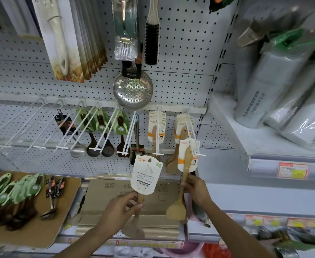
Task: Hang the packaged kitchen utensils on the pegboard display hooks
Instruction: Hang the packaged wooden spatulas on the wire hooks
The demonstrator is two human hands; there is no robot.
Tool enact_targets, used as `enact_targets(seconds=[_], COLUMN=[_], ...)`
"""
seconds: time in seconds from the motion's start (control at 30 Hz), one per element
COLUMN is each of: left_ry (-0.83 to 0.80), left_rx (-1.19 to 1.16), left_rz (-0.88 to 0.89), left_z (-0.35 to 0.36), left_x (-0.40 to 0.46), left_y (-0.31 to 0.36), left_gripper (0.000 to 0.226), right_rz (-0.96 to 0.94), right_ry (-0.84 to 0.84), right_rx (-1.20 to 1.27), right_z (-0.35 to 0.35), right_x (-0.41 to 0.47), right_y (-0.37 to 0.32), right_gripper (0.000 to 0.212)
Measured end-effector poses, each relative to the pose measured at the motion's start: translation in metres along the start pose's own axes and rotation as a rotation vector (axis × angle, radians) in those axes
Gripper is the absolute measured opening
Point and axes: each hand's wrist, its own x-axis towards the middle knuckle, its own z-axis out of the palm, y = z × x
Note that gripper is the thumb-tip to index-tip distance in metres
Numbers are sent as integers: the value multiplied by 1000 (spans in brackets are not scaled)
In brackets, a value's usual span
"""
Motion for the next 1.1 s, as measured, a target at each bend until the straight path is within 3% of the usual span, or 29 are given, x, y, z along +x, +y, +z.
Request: enact_targets(seconds=[0.17, 0.27, 0.33, 0.5, 0.63, 0.7, 0.77, 0.87, 0.97, 1.03, 1.1], left_ry=[34, 39, 37, 46, 49, 42, 31, 11, 6, 2, -9], left_rx=[-33, -44, -55, -41, -25, -20, -14, -30, -39, -47, -63], left_rz=[-42, -44, -54, -92, -108, -105, -100, -67, -34, -15, 0], left_z=[-8, -12, -14, -18, -18, -18, -18, -16, -11, -7, -2], left_x=[1, 1, 2, 1, 0, 1, 2, 4, 5, 7, 8], left_y=[3, 5, 3, -5, -9, -10, -9, -7, -2, 0, 0], left_gripper=[10, 10, 9, 13, 15, 13, 11, 6, 1, 4, 5], right_rz=[133, 31, -27, -14, 120, 232, 203, 70, 19, 23, -7], right_ry=[78, 67, 63, 67, 53, 35, 17, 144, 286, 361, 296], right_rx=[127, 48, -71, 4, -76, -154, -168, -231, -188, -198, -363], right_z=[-2, -5, -7, -16, -3, -1, -3, -2, 3, 8, 14], right_x=[48, 77, 97, 170, 143, 143, 149, 155, 133, 108, 89], right_y=[-13, -8, 1, 52, 0, -3, -2, -3, -10, -16, -15], right_gripper=[16, 10, 15, 40, 17, 16, 25, 26, 9, 11, 7])
